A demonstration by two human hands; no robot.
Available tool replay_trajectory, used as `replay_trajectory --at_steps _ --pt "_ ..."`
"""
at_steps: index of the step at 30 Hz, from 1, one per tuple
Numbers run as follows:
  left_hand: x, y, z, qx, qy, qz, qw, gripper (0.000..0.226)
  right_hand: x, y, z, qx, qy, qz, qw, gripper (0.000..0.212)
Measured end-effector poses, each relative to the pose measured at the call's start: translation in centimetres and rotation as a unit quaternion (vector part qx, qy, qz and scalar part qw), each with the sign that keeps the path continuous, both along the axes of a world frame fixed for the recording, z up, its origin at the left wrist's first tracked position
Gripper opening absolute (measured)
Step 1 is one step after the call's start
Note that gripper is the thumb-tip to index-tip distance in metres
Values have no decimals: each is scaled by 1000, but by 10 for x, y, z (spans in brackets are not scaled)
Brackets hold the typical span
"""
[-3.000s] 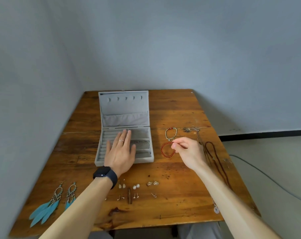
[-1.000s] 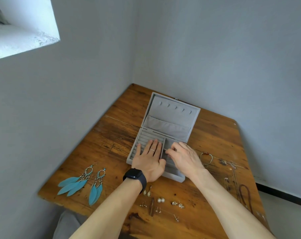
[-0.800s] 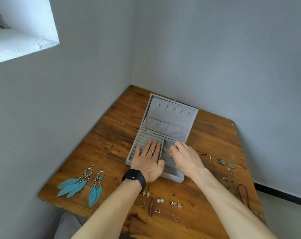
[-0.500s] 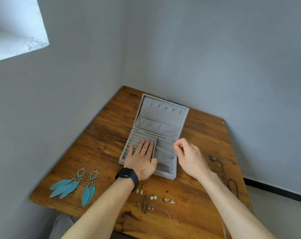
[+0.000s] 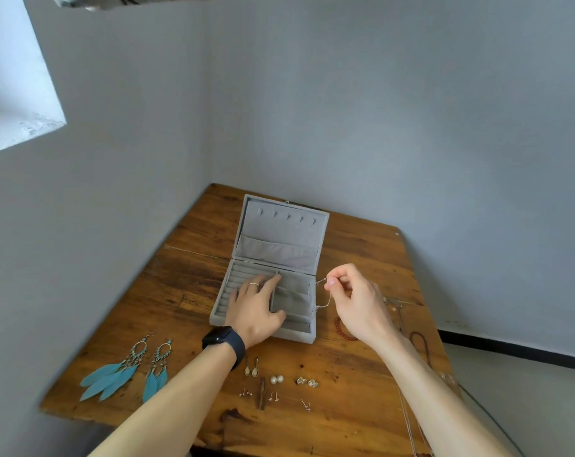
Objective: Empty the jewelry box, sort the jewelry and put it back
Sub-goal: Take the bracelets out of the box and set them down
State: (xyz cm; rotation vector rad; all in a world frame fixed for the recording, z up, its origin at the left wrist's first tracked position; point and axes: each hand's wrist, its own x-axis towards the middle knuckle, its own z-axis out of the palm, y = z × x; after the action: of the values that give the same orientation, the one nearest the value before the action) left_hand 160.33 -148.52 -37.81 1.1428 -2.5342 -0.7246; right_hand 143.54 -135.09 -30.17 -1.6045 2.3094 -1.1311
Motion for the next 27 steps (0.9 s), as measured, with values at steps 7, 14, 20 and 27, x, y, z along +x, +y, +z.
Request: replay_trajectory --at_steps 7,14,20,27 --pt "-37 33 14 -34 58 -63 996 41 0 14 12 -30 -37 -21 999 15" --pt "-41 50 24 78 134 -95 983 23 -6 35 23 -58 -85 -49 993 17" --pt "-21 51 28 36 91 -75 992 11 -8 59 23 -116 -143 -103 977 16" --pt "-1 45 59 29 62 -78 995 12 7 92 7 -104 -196 -137 965 12"
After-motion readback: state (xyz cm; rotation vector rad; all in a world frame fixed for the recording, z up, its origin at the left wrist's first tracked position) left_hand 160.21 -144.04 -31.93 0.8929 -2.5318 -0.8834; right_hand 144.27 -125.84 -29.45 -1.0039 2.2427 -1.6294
